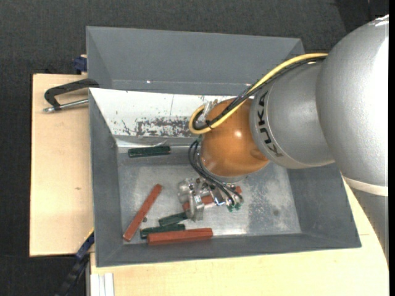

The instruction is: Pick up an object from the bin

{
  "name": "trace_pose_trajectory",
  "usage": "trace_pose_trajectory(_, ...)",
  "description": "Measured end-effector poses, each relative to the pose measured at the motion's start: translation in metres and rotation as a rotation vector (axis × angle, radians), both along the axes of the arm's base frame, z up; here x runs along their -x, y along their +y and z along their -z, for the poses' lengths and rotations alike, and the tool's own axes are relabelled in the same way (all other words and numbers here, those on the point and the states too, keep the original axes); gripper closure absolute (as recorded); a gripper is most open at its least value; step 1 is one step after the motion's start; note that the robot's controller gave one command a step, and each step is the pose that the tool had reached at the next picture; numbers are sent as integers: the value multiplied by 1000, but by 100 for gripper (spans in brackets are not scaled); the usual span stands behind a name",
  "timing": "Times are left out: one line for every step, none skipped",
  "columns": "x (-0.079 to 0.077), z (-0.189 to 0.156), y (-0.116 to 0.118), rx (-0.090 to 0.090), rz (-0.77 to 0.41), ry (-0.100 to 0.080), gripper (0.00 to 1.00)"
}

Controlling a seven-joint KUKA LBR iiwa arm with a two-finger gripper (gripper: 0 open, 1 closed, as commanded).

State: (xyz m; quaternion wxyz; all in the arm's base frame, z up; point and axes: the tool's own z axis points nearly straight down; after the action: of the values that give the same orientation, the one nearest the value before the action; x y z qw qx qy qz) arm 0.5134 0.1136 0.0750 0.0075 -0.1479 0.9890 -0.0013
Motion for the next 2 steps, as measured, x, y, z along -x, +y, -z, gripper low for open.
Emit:
trace_pose_trajectory(-8,-86,-10,-2,6,13,0)
trace_pose_trajectory(-17,-124,-18,-4,15,0,0)
